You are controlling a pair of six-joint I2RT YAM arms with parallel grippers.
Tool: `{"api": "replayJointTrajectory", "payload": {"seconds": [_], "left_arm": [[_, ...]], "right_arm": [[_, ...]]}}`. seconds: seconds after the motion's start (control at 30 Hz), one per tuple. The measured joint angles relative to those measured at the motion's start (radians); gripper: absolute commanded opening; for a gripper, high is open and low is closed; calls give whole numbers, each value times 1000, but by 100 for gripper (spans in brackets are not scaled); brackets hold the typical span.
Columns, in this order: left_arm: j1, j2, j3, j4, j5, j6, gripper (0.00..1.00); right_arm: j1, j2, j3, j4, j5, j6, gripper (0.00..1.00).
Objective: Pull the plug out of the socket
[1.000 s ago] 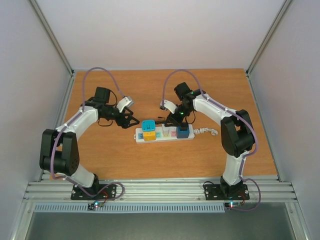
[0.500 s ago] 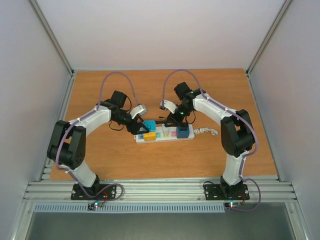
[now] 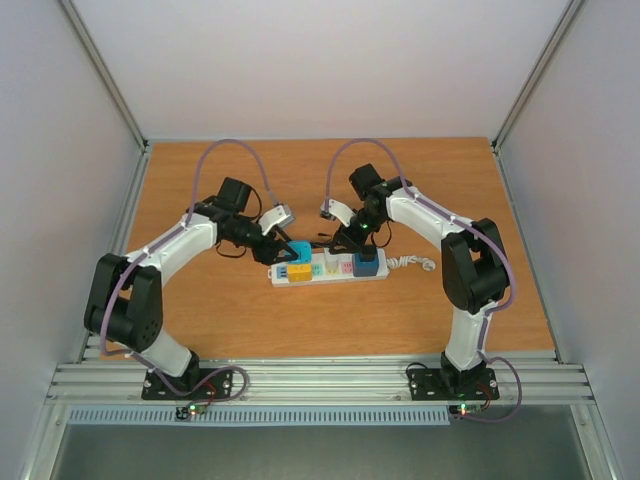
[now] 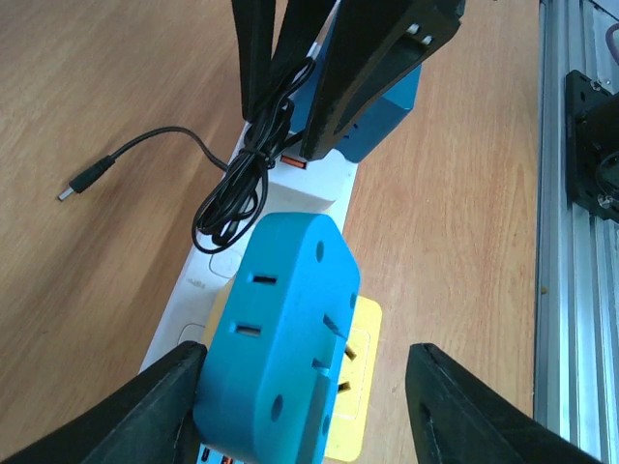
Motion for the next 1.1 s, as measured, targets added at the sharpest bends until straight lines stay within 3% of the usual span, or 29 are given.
{"api": "replayJointTrajectory", "payload": {"seconds": [0.3,0.6,0.93,1.1], "left_arm": [[-44,-27,-22,6,-21,26,40],[-51,-27,-47,29,-49,31,37],[-51,-48,-50,61,-60,20,34],[-51,-50,-53,77,-56,14,34]], "right_arm": [[-14,0,0,2,-39,12,48],[-19,-83,-45,95,-144,5,58],[-5,-286,-320,371,-241,-10,62],[34,-309,-430,523,-244,2,67]]}}
